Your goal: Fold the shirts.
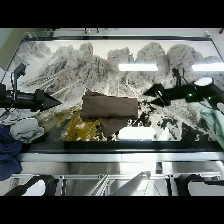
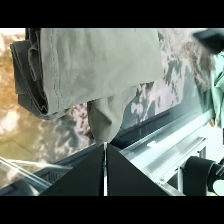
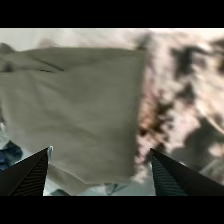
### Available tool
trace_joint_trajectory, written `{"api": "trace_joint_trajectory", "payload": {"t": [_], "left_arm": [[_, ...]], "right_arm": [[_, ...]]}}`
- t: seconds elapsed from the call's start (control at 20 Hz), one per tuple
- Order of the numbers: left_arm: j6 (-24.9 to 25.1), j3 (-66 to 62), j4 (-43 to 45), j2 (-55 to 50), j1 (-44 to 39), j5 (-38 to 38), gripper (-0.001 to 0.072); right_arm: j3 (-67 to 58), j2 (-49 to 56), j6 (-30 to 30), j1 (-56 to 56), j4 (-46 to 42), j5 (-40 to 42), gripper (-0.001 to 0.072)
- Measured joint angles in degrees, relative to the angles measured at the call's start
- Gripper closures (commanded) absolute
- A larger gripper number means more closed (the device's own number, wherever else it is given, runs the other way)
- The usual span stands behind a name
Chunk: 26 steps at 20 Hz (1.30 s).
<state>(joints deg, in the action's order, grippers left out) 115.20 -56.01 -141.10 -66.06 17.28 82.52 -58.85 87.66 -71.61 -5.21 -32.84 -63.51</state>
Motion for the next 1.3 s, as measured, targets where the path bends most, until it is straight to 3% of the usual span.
{"api": "trace_joint_trajectory", "payload": {"t": [0.2,0.7,0.75,0.8,0.85,0.9,1.15,1.3], "left_arm": [[0.2,0.1,0.0,0.1,0.0,0.7,0.0688],[0.1,0.1,0.0,0.1,0.0,1.7,0.0687],[0.1,0.1,0.0,0.1,0.0,1.7,0.0687],[0.1,0.1,0.0,0.1,0.0,1.8,0.0687],[0.1,0.1,0.0,0.1,0.0,1.9,0.0687],[0.1,0.1,0.0,0.1,0.0,1.9,0.0687],[0.1,0.1,0.0,0.1,0.0,2.8,0.0687],[0.2,0.1,0.1,0.1,0.0,2.5,0.0687]], "right_arm": [[3.3,3.3,2.6,-0.6,1.2,-0.7,-0.0007],[4.3,13.7,13.6,8.5,20.9,-1.4,-0.0005],[4.3,14.2,15.0,9.4,22.9,-1.1,0.0031],[4.3,14.5,16.1,10.0,24.5,-0.8,0.0229],[4.3,14.8,17.2,10.5,26.5,-0.1,0.0548],[4.3,14.9,18.5,10.9,29.2,-0.7,0.0687],[4.2,12.9,26.0,9.6,42.8,-6.1,0.0689],[4.2,5.5,27.6,1.7,45.9,-8.6,0.0689]]}}
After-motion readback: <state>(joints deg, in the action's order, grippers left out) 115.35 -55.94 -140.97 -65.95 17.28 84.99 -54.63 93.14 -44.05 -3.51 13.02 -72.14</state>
